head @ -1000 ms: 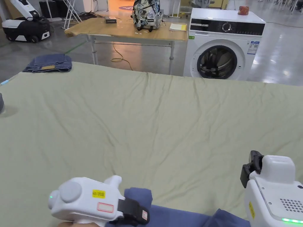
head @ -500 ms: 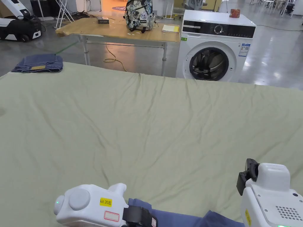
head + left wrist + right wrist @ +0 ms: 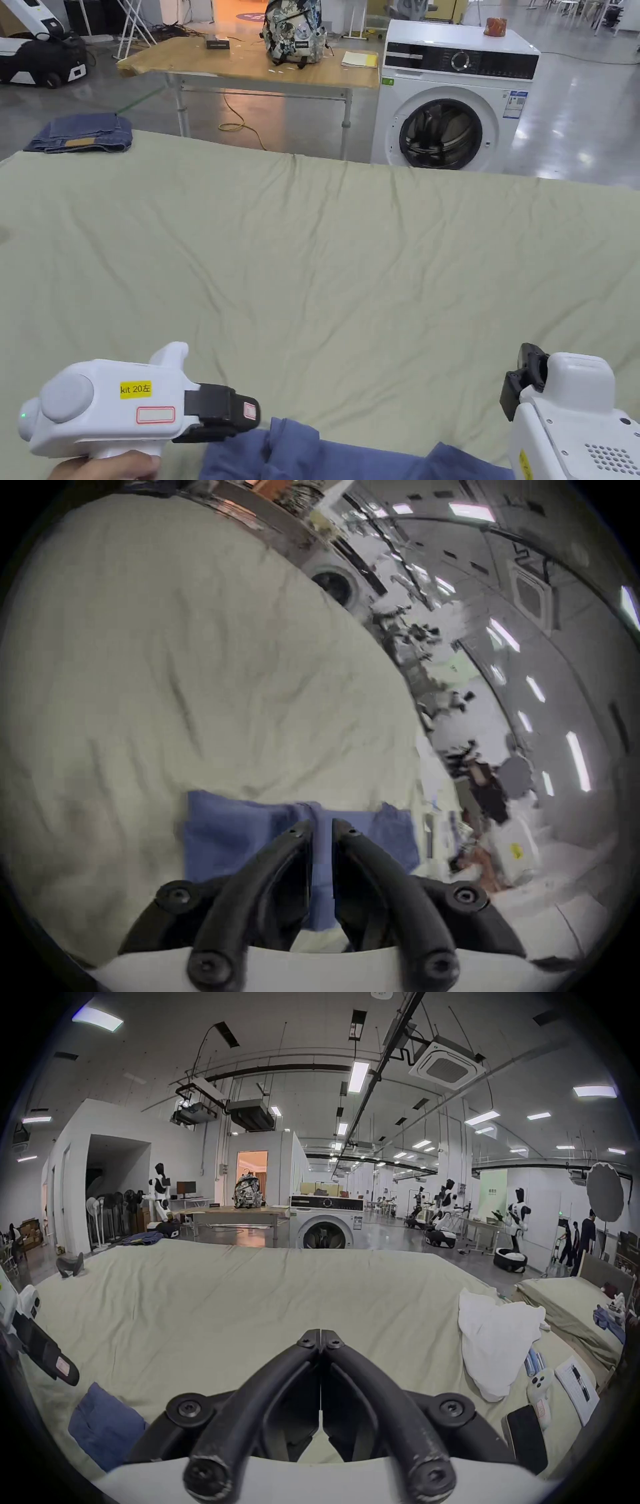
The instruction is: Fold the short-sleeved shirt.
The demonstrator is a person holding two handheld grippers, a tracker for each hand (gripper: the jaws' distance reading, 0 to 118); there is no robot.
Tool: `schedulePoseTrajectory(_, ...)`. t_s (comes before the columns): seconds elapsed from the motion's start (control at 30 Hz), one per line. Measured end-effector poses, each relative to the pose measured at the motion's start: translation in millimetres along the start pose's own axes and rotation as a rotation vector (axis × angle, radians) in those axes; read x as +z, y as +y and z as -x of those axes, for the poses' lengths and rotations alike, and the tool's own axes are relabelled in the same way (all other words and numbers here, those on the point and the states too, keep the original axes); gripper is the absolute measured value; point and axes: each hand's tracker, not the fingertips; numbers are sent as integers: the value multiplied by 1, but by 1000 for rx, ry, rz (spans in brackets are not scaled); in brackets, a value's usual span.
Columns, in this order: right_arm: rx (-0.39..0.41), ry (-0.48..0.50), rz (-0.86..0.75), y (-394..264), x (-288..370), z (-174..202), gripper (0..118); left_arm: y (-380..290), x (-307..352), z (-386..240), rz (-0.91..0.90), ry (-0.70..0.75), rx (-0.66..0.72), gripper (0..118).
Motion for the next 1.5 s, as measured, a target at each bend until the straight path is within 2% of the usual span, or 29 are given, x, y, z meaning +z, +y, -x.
schedulePoseTrajectory(0.07,0,0,4,0,1,-1,0,-2,-8,4,22,172,-76,4)
schedulePoseTrajectory(0.1,2,-1,5,-1,1,-1,0,-5,-14,8,74,174,-82,4)
schedulePoseTrajectory(0.2,12,-1,5,-1,2,-2,0,-11,-33,23,165,28,-33,3)
schedulePoseTrajectory(0.33,0,0,11,-4,2,-3,0,-33,-61,-2,245,43,-83,3)
schedulePoseTrajectory(0.47,-12,2,21,-6,3,-4,0,-45,-88,-10,269,-82,-32,3)
schedulePoseTrajectory(0.67,-15,-9,22,-7,6,-9,0,-54,-121,-22,293,-119,-41,3)
schedulePoseTrajectory(0.77,-19,-14,21,-7,7,-12,0,-63,-129,-34,310,-83,-67,3)
schedulePoseTrajectory(0.83,-21,-16,20,-7,7,-13,0,-59,-137,-26,314,-113,-36,3)
schedulePoseTrajectory(1.07,-30,-18,19,-7,7,-13,0,-69,-136,-39,322,-170,-45,3)
schedulePoseTrajectory(1.3,-30,-14,16,-6,9,-11,0,-67,-149,-38,323,-158,-59,3)
schedulePoseTrajectory(1.43,-30,-8,10,-4,11,-10,0,-63,-122,-51,297,-169,-81,3)
schedulePoseTrajectory(1.5,-28,-6,2,-1,12,-10,0,-48,-102,-44,261,-193,-91,10)
